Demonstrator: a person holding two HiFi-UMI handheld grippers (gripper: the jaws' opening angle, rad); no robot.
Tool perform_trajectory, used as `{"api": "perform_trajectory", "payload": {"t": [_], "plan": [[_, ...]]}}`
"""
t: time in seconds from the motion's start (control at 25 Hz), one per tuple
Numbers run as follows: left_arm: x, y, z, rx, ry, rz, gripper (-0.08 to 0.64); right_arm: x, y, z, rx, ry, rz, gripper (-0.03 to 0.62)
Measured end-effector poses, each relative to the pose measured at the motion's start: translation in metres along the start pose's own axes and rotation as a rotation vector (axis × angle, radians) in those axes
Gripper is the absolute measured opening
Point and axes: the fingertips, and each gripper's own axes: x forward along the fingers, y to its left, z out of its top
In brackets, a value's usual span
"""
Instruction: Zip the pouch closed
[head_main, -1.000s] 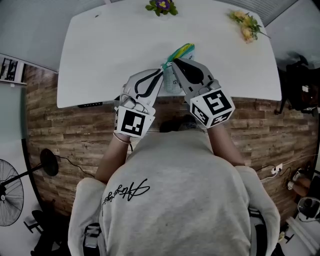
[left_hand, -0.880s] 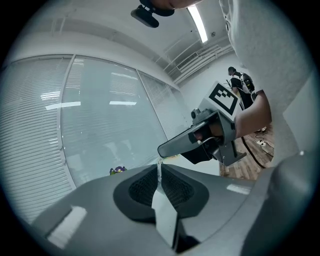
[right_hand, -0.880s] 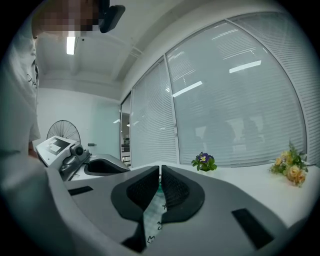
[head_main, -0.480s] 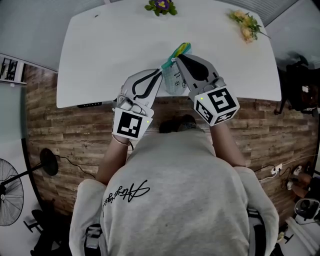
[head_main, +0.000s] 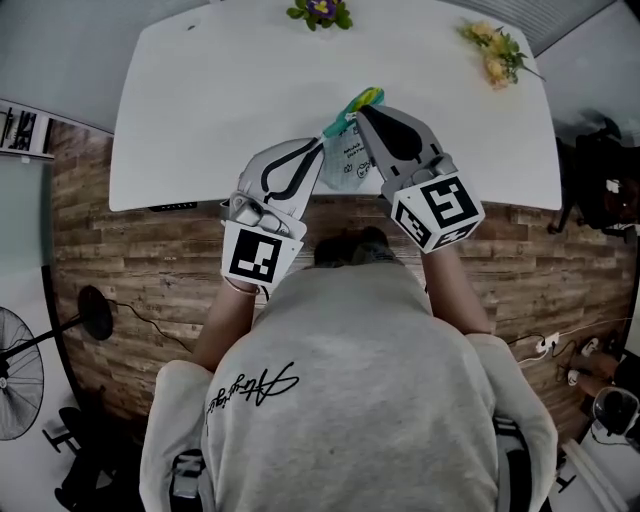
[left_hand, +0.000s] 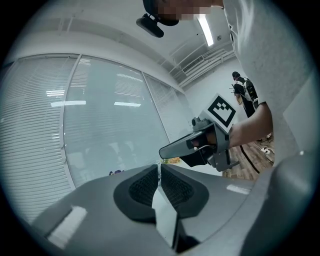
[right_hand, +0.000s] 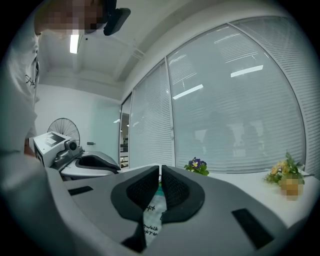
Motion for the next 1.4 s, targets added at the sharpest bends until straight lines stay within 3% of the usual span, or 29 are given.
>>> {"api": "perform_trajectory", "payload": {"t": [0.4, 1.4], "plan": [[0.006, -0.004, 0.003, -0.02, 0.036, 0.002, 0.018, -0.005, -0.029, -0.005, 0.06, 0.014, 0.028, 0.014], [0.034, -0.018, 0.023, -0.023, 0.047, 0.024, 0.018, -0.013, -0.07, -0.005, -0.023, 0.031, 0.028, 0.002]]}}
